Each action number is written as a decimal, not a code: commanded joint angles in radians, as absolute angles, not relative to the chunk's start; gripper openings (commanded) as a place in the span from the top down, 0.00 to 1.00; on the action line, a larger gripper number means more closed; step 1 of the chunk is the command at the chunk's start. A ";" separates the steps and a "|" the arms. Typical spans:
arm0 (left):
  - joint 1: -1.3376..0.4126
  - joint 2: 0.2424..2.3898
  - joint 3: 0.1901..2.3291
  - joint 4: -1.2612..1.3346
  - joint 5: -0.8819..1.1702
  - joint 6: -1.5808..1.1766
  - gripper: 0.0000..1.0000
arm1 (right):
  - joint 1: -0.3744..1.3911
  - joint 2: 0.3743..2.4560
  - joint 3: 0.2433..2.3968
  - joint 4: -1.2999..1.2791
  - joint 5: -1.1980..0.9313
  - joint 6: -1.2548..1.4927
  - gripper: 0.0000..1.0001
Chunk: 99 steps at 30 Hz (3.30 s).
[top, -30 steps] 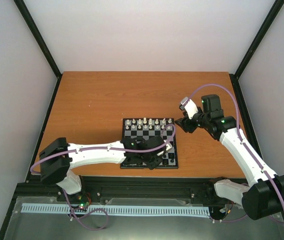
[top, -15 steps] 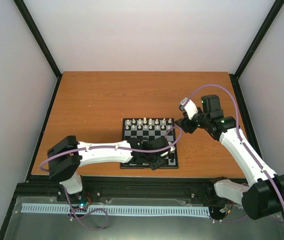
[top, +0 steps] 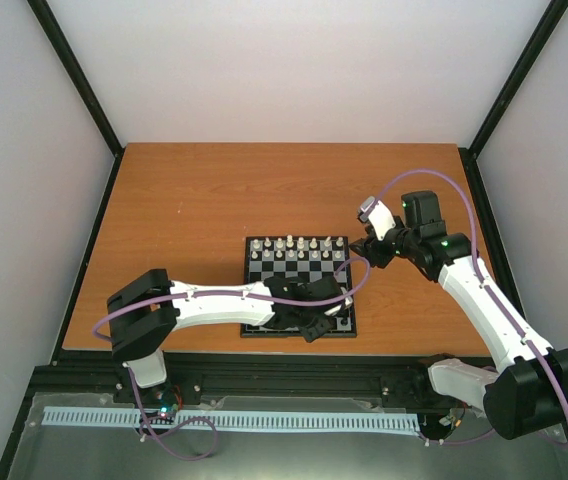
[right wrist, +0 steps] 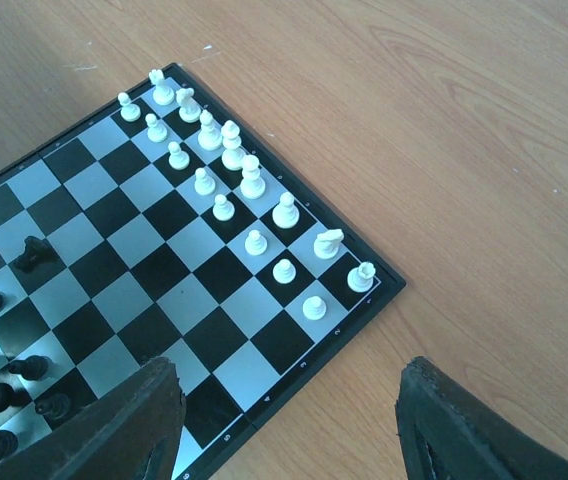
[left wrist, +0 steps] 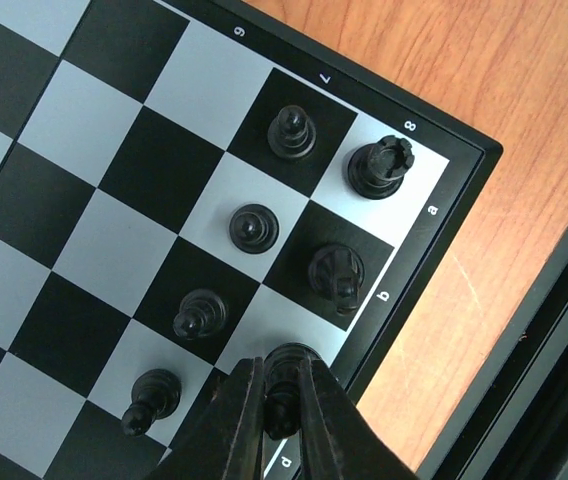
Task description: Set up the chess pieces on the board
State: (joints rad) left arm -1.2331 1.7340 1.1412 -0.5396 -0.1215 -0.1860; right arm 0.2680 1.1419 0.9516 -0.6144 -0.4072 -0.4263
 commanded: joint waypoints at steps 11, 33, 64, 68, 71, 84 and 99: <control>-1.243 1.790 1.190 -0.530 -0.125 -0.172 0.85 | 0.259 1.150 0.943 -0.626 -0.431 -0.441 0.41; -1.221 1.470 1.155 -0.613 -0.324 -0.259 0.54 | 0.259 1.165 0.951 -0.661 -0.510 -0.493 0.41; -0.744 0.982 0.945 -0.815 -0.297 -0.437 0.27 | 0.746 1.804 1.430 -0.863 -0.389 -1.208 0.62; -0.736 0.945 0.929 -0.813 -0.324 -0.450 0.26 | 0.804 1.889 1.477 -0.913 -0.329 -1.273 0.61; -0.736 0.922 0.920 -0.816 -0.342 -0.462 0.26 | 0.842 1.939 1.503 -0.937 -0.270 -1.312 0.61; -0.736 0.874 0.908 -0.816 -0.367 -0.473 0.23 | 0.915 2.075 1.583 -0.979 -0.189 -1.333 0.60; -0.736 0.868 0.902 -0.802 -0.335 -0.472 0.23 | 0.939 2.118 1.582 -0.979 -0.164 -1.285 0.58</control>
